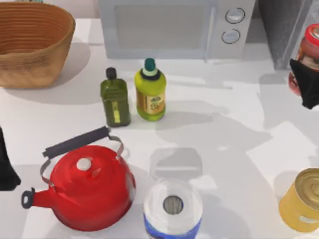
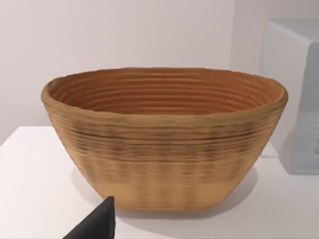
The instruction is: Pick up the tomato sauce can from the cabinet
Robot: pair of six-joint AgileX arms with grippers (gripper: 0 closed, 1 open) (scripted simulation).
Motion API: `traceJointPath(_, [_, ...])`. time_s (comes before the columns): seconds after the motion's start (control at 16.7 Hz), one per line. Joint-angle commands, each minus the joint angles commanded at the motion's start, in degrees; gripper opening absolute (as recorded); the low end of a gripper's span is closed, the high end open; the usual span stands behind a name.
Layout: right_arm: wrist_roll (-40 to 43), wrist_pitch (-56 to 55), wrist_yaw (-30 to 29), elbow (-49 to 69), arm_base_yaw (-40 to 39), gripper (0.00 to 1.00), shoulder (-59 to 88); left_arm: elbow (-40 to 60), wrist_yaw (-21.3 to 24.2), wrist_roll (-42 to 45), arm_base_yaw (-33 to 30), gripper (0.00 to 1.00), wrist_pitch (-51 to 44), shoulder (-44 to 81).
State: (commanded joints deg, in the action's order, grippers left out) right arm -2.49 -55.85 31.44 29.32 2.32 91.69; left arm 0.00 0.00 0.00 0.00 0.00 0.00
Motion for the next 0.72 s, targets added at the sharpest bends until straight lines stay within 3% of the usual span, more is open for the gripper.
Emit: traceJointPath(0.72, [0.49,-17.91,13.68,11.86,4.23,0.00,25.23,0.00,0.00,0.00,0.00,1.00,0.00,0.00])
